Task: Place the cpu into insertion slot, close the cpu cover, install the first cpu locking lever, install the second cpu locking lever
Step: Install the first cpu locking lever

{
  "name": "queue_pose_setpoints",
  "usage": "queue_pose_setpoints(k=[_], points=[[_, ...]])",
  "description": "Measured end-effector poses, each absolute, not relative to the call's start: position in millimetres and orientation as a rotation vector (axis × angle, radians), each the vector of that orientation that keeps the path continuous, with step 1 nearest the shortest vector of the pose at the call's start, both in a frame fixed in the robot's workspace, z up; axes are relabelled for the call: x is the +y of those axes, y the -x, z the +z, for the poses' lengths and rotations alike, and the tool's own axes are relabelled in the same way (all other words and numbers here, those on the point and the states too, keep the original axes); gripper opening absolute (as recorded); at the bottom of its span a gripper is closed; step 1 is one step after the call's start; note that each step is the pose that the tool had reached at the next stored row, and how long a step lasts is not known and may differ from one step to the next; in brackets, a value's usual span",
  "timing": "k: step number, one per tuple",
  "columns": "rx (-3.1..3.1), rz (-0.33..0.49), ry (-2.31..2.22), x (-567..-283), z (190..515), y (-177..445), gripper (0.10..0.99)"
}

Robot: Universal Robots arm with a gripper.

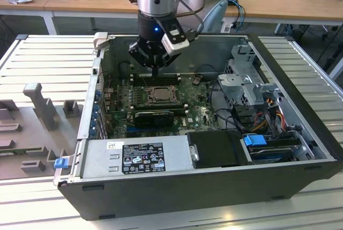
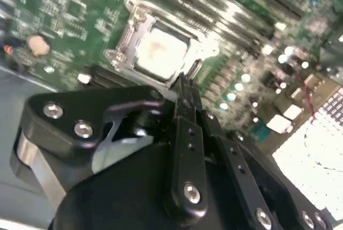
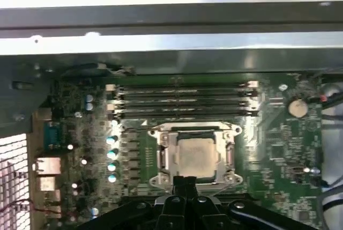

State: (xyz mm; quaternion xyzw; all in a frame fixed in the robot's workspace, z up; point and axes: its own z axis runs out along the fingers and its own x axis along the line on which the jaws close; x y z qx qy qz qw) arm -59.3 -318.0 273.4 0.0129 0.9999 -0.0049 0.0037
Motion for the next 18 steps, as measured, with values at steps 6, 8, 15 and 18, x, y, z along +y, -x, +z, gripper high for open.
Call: queue_pose_setpoints(k=[6,8,15,18], points=[[3.133,-0.014,-0.04,-317.9,270.7,97.0,0.106],[3.133,-0.013,-0.04,-317.9,270.2,101.4,0.106],[3.133,0.012,-0.035,-315.0,262.3,109.3,0.106],[3.133,0.027,-0.035,-308.7,261.1,109.4,0.106]])
